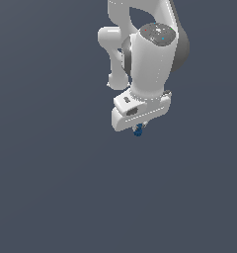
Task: Pick up the object and move it to a goal position.
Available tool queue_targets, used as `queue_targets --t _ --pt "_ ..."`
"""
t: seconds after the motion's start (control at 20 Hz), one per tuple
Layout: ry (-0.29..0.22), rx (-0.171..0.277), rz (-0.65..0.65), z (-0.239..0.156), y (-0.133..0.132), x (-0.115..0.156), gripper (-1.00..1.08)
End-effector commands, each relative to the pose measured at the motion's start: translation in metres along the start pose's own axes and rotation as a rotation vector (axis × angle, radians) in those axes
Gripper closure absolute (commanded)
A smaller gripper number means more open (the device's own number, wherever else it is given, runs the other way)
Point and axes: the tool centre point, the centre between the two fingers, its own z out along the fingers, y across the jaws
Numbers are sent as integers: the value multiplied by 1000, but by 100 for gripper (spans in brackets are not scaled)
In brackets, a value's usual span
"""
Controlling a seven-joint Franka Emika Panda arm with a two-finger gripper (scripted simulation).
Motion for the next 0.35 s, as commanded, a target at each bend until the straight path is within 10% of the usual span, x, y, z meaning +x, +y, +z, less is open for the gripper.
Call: queue_targets --t 0.0,0.3 --pt "-1 0 1 -4 -2 3 108" --pt "-1 0 1 -3 -1 3 108"
